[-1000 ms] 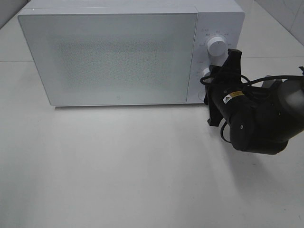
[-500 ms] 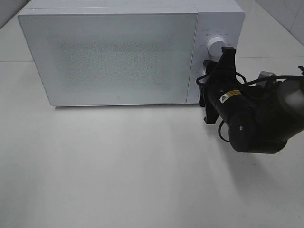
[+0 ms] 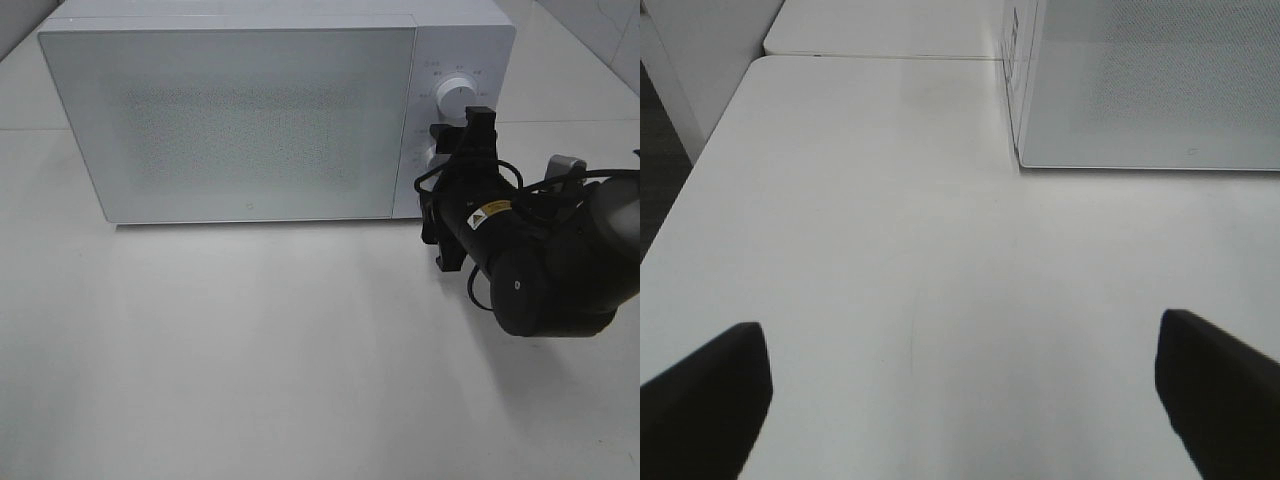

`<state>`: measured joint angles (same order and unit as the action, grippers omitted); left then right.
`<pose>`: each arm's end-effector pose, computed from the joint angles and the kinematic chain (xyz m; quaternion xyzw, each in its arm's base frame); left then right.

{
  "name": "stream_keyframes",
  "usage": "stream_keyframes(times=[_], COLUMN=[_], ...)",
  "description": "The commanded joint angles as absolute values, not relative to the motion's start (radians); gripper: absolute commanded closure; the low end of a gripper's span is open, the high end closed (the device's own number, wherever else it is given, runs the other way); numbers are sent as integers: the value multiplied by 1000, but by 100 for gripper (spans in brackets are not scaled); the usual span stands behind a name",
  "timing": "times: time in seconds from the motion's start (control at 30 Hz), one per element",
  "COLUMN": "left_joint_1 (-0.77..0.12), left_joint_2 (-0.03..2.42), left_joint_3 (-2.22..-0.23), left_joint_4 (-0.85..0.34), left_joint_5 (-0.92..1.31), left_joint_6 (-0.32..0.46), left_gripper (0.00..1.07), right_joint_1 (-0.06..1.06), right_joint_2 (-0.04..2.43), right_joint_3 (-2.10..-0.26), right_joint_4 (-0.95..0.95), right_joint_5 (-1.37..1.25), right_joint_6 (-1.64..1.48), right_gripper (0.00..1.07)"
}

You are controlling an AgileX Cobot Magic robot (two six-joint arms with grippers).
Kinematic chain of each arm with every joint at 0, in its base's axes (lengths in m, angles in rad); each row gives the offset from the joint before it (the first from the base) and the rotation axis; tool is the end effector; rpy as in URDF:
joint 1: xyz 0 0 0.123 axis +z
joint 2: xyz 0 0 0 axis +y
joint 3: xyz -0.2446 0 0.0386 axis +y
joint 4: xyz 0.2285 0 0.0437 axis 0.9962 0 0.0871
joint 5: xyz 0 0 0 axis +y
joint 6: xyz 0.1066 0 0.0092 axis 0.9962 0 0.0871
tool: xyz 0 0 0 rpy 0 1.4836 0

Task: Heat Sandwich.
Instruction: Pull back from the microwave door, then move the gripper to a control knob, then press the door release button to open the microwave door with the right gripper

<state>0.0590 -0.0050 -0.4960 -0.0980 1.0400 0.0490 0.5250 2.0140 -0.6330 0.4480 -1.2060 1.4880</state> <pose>0.0311 -0.0072 0.2620 -0.0028 0.8465 -0.0203 0.5320 0.3011 0.1244 0.0991 0.5090 0.5453 0.5032 0.4363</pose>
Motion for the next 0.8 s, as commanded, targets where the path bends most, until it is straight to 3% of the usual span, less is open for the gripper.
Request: stream_keyframes(times=[0.03,0.27,0.53,0.8], left_joint_1=[51,51,51,51], left_joint_2=[-31,-31,-31,-31], left_joint_3=[-494,-494,-494,-494], left_joint_4=[-98,-98,-98,-98], left_joint_5=[1036,1036,1036,1036], left_joint_6=[42,42,42,42], left_gripper=[9,9,9,9], right_joint_1=[522,522,522,495], right_joint_2=[1973,1911,1775,1591], right_joint_3=[-604,-546,-477,-498], right_joint_4=[403,374,350,350], right_joint_5=[-1221,-1197,-984,-588], right_joint_6=[1471,1430,1293,879], right_gripper=[31,31,31,31])
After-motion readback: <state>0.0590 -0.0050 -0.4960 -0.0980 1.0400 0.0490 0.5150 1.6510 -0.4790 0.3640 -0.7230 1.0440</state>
